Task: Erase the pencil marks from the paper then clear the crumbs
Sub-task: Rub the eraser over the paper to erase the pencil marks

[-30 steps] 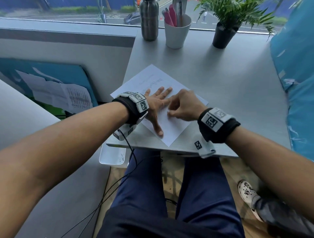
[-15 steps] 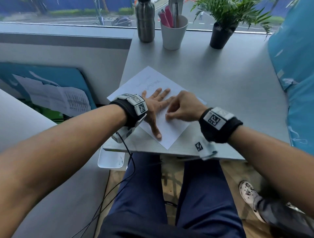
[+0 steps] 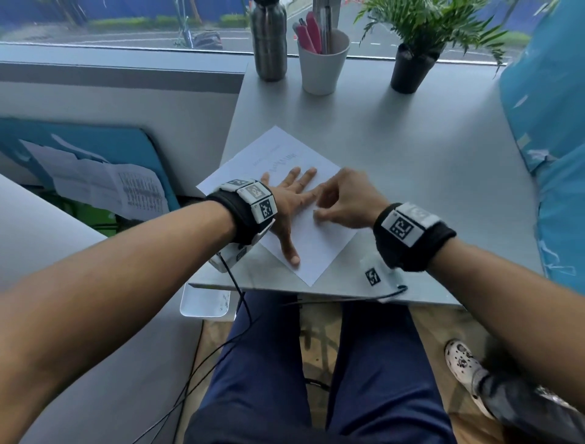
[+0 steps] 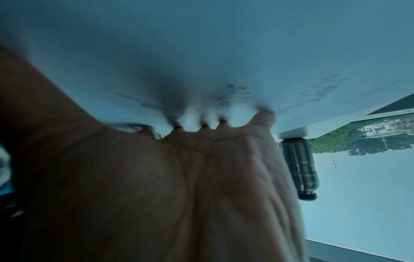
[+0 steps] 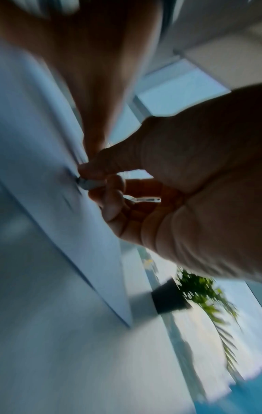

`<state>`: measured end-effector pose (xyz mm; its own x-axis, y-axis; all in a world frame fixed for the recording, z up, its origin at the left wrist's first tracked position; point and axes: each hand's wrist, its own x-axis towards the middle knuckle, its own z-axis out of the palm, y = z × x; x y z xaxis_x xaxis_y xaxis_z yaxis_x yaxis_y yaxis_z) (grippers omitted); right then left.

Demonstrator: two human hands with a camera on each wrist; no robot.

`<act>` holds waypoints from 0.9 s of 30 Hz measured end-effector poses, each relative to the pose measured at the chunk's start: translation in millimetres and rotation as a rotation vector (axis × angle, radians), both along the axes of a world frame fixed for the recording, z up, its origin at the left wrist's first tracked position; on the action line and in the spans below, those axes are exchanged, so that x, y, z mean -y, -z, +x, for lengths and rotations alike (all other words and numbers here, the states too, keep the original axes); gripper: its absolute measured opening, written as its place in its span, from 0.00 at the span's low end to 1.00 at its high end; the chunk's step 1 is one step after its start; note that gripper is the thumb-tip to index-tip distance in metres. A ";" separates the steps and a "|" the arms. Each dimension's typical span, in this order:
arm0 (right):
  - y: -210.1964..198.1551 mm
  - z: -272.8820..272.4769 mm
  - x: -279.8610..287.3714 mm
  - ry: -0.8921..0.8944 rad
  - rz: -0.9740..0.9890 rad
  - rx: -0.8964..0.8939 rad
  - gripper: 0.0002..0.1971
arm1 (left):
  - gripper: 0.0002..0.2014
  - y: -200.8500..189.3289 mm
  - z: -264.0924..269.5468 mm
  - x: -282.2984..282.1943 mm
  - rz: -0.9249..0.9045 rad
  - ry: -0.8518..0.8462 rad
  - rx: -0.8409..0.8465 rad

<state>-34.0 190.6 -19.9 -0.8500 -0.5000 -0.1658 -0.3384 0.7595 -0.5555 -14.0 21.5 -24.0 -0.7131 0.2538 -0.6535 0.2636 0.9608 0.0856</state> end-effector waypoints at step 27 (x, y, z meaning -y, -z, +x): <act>-3.8 -25.6 -6.3 0.083 0.008 0.004 0.04 | 0.84 0.0 -2.5 -1.1 -0.011 -0.030 0.019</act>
<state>-59.6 196.9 -16.1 -0.8879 -0.4263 -0.1728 -0.2719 0.7895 -0.5502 -16.5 22.7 -24.1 -0.7080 0.2249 -0.6695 0.2331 0.9692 0.0791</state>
